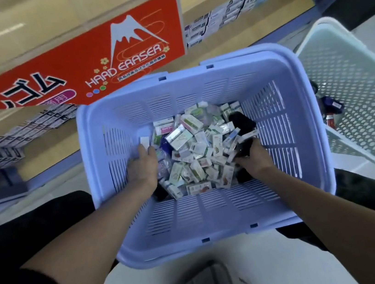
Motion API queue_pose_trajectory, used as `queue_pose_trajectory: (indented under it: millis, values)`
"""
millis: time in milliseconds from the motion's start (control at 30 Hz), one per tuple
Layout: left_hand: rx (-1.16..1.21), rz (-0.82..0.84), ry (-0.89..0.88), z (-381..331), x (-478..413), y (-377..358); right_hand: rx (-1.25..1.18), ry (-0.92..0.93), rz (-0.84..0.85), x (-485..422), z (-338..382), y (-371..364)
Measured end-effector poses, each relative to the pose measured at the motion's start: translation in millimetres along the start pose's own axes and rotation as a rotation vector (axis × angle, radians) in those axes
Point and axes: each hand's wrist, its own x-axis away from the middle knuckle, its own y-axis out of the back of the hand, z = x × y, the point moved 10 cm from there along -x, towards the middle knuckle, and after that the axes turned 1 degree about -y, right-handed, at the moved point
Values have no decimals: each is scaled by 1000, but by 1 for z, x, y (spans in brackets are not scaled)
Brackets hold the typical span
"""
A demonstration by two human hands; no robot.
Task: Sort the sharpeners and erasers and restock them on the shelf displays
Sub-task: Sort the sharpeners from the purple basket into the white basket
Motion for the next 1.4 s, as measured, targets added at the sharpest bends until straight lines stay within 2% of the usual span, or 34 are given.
queue_pose_trajectory:
  millis: [133, 200, 267, 400, 467, 567, 633, 733, 767, 833, 900, 933, 1067, 1133, 1233, 1400]
  values:
    - [731, -123, 314, 29, 19, -1, -54, 30, -31, 0, 5, 0]
    - [918, -79, 430, 38, 26, -15, -75, 35, -28, -1, 7, 0]
    - [868, 42, 413, 32, 28, -24, -48, 41, -50, 1, 12, 6]
    - [533, 265, 170, 8, 23, -43, 135, 119, -100, 9, 19, 26]
    - [379, 361, 94, -2, 25, -55, 84, 116, 22, 9, 10, 21]
    - [186, 430, 44, -7, 28, -63, -119, 13, 330, 10, -7, -8]
    - [123, 461, -8, -11, 28, -68, -113, -43, 401, 9, -12, -16]
    - [57, 494, -38, -10, 24, -70, -36, -51, 509, 11, -10, -27]
    - [29, 499, -43, -10, 22, -69, 43, -25, 568, 12, -11, -32]
    - [-8, 487, -34, -10, 21, -66, 356, 58, 626, 9, -15, -41]
    - [-4, 438, -49, -12, 21, -66, 674, 117, 561, 1, -21, -43]
    - [7, 410, -44, -10, 21, -67, 745, 140, 532, -1, -21, -45]
    - [106, 306, -23, -11, 34, -59, 797, 242, 543, 7, -17, -51]
    - [178, 278, -22, -12, 40, -52, 879, 355, 513, 17, -6, -48]
    - [271, 229, 8, -8, 47, -31, 910, 489, 411, 29, 11, -44]
    - [468, 136, -33, -24, 59, 32, 723, 494, 387, 54, 23, -24]
